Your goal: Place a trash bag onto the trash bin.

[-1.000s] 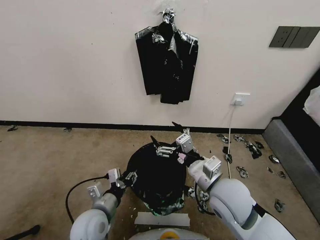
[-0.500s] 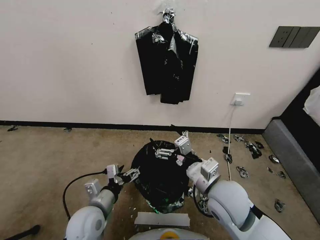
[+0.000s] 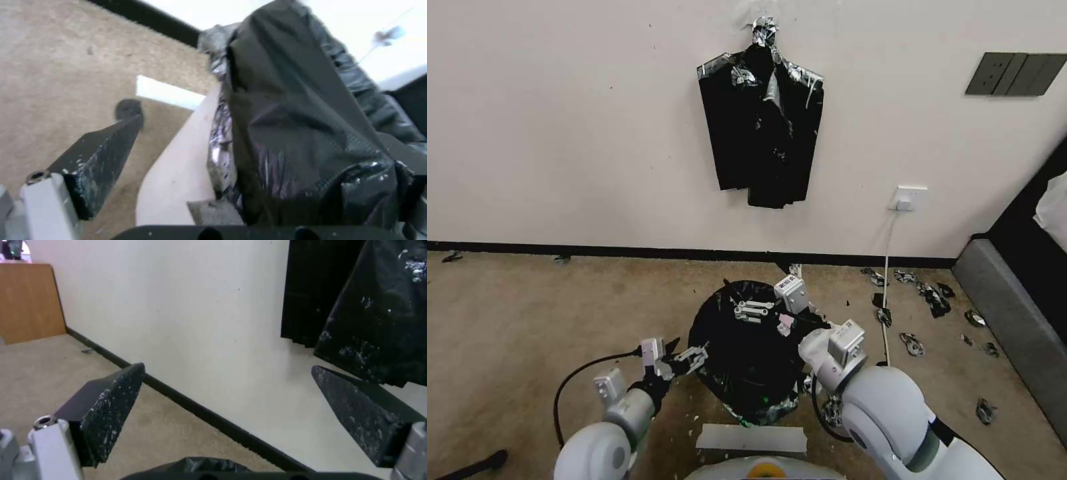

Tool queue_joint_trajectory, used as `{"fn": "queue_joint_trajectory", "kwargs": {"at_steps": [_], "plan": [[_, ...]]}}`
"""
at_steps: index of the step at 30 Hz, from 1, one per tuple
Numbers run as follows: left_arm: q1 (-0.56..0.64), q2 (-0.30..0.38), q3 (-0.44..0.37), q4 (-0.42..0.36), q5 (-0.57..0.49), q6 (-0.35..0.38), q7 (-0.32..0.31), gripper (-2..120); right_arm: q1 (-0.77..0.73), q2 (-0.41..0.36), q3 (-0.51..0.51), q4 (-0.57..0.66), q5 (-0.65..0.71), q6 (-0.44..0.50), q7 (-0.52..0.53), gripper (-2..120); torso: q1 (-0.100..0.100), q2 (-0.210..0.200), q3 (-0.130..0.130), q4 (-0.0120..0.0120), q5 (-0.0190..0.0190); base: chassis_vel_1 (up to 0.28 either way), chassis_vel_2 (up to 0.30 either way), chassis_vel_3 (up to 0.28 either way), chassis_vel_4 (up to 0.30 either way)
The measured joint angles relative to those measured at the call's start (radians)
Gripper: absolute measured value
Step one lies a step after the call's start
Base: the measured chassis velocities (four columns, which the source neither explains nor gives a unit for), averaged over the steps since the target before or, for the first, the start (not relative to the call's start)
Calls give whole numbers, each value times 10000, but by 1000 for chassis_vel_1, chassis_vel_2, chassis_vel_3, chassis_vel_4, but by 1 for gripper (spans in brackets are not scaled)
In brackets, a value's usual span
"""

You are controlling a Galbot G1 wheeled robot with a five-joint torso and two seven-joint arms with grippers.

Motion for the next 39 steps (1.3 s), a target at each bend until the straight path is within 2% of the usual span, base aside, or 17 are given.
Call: {"fn": "queue_joint_trajectory", "kwargs": {"at_steps": [2,3,6,7,11,16,18,20,23,24,26,27,28,30,33,35,39], "plan": [[30,-31,-115,201,60,-562,818,100,-92,-35,17,59,-63,-9,-48,100,0,0,0,0,1,0,0,0,0],[30,-31,-115,201,60,-562,818,100,-92,-35,17,59,-63,-9,-48,100,0,0,0,0,1,0,0,0,0],[67,-84,-200,490,61,-1363,1641,100,-157,-44,4,67,-160,-20,-105,100,0,0,0,0,2,0,0,0,0],[67,-84,-200,490,61,-1363,1641,100,-157,-44,4,67,-160,-20,-105,100,0,0,0,0,2,0,0,0,0],[18,-207,-323,1138,-68,-2433,2975,100,-191,-44,-148,43,-254,-40,-136,100,0,0,0,0,0,0,0,0,0],[71,-251,-492,1104,-629,-3020,3224,100,-220,-83,-174,46,-261,-203,-12,100,0,0,0,1,0,0,0,0,0],[67,-210,-692,851,-681,-3491,3116,100,-337,-62,-86,43,-255,-237,457,100,0,0,0,1,0,0,0,0,0],[67,-210,-692,851,-681,-3491,3116,100,-337,-62,-86,43,-255,-237,457,100,0,0,0,1,0,0,0,0,0],[11,-174,-1226,302,77,-4705,2583,100,-1051,406,605,-223,-474,-68,1621,100,0,0,0,-1,2,0,0,0,0],[11,-174,-1226,302,77,-4705,2583,100,-1051,406,605,-223,-474,-68,1621,100,0,0,0,-1,2,0,0,0,0],[50,-242,-1452,-46,599,-5550,1835,100,-1605,778,1185,-609,-738,531,2151,100,0,0,0,0,1,0,0,0,0],[50,-242,-1452,-46,599,-5550,1835,100,-1605,778,1185,-609,-738,531,2151,100,0,0,0,0,1,0,0,0,0],[91,-293,-1545,-186,821,-5864,1501,100,-1861,954,1429,-820,-837,891,2301,100,0,0,0,-1,1,0,0,0,0],[190,-555,-1924,-539,1900,-6762,611,100,-2459,1480,2092,-1705,-1250,2362,2498,100,0,0,0,0,0,0,0,0,0],[263,-672,-2066,-681,2318,-7052,391,100,-2590,1663,2294,-2094,-1425,2948,2499,100,0,0,0,-2,3,0,0,0,0],[471,-871,-1955,-882,2616,-7280,-168,100,-2712,1971,2535,-2666,-1593,3711,2470,100,0,0,0,0,3,0,0,0,0],[456,-1107,-1745,-679,2874,-7428,-442,100,-2712,2197,2715,-2809,-1642,3902,2393,100,0,0,0,-1,2,0,0,0,0]]}}
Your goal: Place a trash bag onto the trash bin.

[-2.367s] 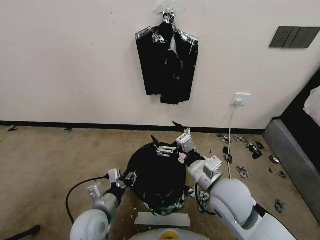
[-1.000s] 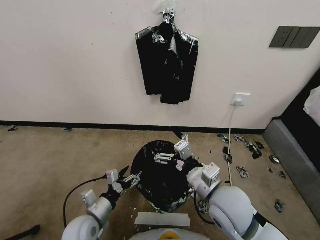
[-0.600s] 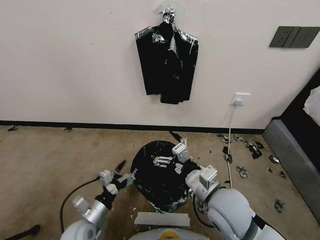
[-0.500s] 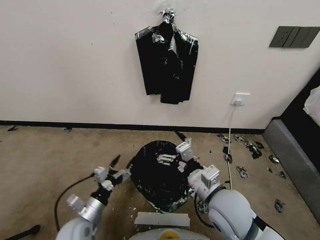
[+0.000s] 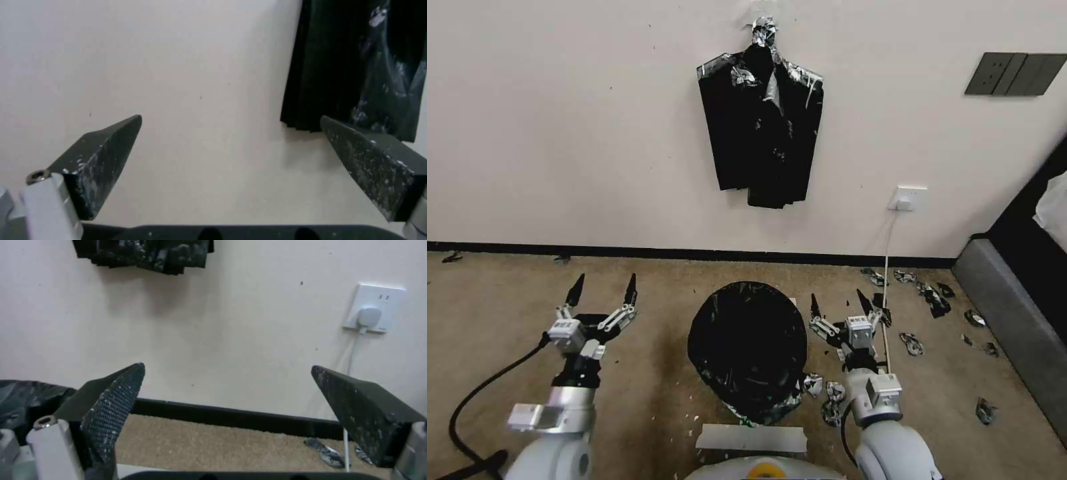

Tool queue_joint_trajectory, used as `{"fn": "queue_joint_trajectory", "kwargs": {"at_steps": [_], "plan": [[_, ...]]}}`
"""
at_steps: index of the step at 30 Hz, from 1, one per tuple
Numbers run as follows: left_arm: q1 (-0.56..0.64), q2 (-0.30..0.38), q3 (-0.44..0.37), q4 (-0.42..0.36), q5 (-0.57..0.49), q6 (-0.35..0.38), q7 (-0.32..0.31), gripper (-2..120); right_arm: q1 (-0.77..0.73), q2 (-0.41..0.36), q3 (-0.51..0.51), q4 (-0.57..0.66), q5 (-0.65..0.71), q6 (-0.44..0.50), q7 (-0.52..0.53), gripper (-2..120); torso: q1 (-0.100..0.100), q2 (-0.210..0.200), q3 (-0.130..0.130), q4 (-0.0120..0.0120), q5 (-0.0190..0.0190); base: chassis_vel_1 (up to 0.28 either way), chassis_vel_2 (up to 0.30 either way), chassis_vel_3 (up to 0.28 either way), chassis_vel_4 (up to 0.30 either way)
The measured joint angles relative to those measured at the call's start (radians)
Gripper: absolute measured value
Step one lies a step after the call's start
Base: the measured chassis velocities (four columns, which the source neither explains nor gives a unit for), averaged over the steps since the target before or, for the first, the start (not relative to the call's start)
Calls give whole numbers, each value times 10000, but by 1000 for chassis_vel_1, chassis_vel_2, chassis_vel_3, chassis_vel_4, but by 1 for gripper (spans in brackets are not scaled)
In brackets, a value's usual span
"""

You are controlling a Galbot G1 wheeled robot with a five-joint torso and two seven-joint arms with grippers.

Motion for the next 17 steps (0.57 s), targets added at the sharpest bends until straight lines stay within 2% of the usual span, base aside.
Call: {"fn": "queue_joint_trajectory", "kwargs": {"at_steps": [17], "plan": [[-44,-92,87,162,150,-38,-118,100,-5,23,69,-4,-13,-13,-117,100,0,0,0,0,-1,0,0,0,0]]}}
